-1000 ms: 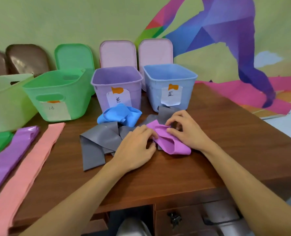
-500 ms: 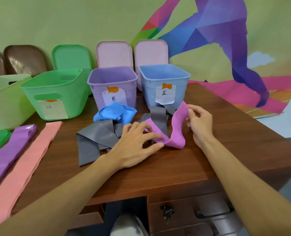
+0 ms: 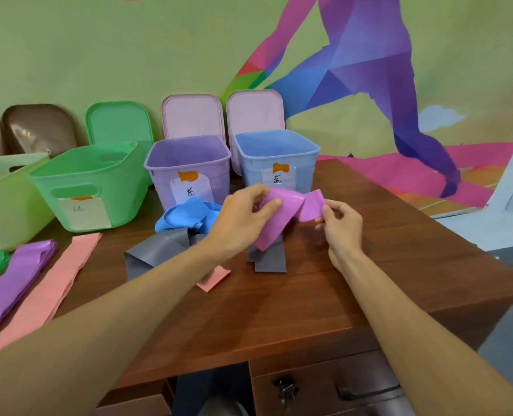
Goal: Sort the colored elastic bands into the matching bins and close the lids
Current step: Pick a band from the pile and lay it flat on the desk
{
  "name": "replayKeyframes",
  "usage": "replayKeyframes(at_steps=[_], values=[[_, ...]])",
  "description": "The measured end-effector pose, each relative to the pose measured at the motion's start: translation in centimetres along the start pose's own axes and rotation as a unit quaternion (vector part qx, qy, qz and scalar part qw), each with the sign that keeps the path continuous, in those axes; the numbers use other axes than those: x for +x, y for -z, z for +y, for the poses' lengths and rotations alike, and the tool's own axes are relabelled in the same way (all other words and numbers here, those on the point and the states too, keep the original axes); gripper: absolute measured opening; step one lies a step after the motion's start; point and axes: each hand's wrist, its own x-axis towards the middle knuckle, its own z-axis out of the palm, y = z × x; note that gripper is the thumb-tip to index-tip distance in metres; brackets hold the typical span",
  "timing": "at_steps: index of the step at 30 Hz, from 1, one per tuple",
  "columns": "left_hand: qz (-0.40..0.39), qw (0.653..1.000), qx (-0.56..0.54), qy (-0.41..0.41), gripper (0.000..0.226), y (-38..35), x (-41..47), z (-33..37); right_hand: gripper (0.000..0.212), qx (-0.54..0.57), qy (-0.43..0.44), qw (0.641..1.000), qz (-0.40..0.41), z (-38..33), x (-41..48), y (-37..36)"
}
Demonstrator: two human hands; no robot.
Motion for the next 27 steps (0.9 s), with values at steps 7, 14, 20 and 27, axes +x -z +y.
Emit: replayKeyframes(at_steps=[7,14,20,27], values=[[-0.046,0.976,0.211,0.000,0.024,2.1,1.0,-0.5,0.018,-0.005,-0.005,1.000,-0.007,0.0,0.3,0.1],[-0.104,0.964,0.227,0.087,0.026,4.8,-2.0,-1.6,0.017,-0.097,0.021,0.994,-0.035,-1.2,-1.0,0.1],[-0.162,0.959,0.182,0.142,0.026,8.4,-4.5,-2.2,0.011,-0.213,0.151,0.964,-0.051,-2.1,-3.6,-1.6],[-0.131,0.965,0.077,0.211,0.018,13.9,-8.9,-3.8,0.012,-0.240,0.232,0.939,-0.087,-3.6,-7.3,-6.4]])
